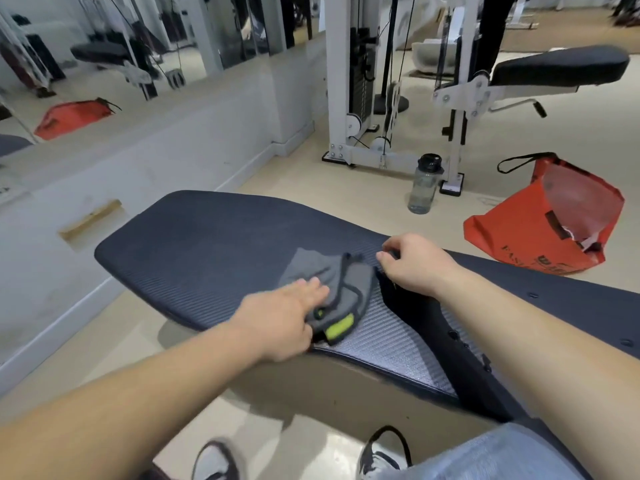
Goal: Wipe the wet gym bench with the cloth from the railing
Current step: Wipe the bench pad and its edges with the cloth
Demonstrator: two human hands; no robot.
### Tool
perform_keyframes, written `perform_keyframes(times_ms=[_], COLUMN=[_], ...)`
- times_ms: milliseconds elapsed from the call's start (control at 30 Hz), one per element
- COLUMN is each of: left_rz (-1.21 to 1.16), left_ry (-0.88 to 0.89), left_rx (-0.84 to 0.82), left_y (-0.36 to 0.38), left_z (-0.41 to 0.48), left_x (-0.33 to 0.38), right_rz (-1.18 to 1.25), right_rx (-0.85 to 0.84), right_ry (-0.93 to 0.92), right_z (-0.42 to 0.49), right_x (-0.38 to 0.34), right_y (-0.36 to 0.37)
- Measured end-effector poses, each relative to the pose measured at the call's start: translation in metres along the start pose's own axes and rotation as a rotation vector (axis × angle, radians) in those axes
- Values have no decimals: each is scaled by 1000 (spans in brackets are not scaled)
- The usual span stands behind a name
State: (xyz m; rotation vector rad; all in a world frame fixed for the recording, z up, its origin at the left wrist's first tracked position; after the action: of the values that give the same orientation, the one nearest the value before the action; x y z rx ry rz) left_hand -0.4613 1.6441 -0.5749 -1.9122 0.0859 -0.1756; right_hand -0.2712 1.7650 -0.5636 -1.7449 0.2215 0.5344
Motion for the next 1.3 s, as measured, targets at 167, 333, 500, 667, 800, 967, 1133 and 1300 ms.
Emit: perform_keyframes(times_ms=[167,333,500,667,800,967,1133,1300], left_rz=[31,65,183,225,155,167,75,35], left_ry=[-108,73,-22,149,64,144,166,41], left_rx=[-57,-86,-37,-7,45,-10,62,128], left_y=[1,-3,-10,-5,-15,-8,-18,-26], left_z=[21,38,51,39,58,44,81,105], left_x=[18,30,35,63,39,72,60,94], right_rz=[-69,-147,-123,-100,-136,-168,-220,-86], right_rx=[37,100,138,84,-47,-15,16,92], right_ry=[20,60,153,240,269,279,274,193], right_z=[-12,-36,-77,-117,-127,-104,-90,-85], right_x=[8,15,28,37,44,82,125,140], right_y=[-14,-32,-45,-48,-51,-55,-45,-57])
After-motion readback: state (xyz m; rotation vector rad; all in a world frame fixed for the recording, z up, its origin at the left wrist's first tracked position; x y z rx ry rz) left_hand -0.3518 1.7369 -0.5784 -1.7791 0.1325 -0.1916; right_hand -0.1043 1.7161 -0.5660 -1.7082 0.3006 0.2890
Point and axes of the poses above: each hand's wrist, its own z-axis towards the middle knuckle, its own y-axis out of the palm, x = y × z, the point moved 9 cm from there along z, towards the middle knuckle, and after that the axes turned 1 degree about -x, right-handed, at the moved point
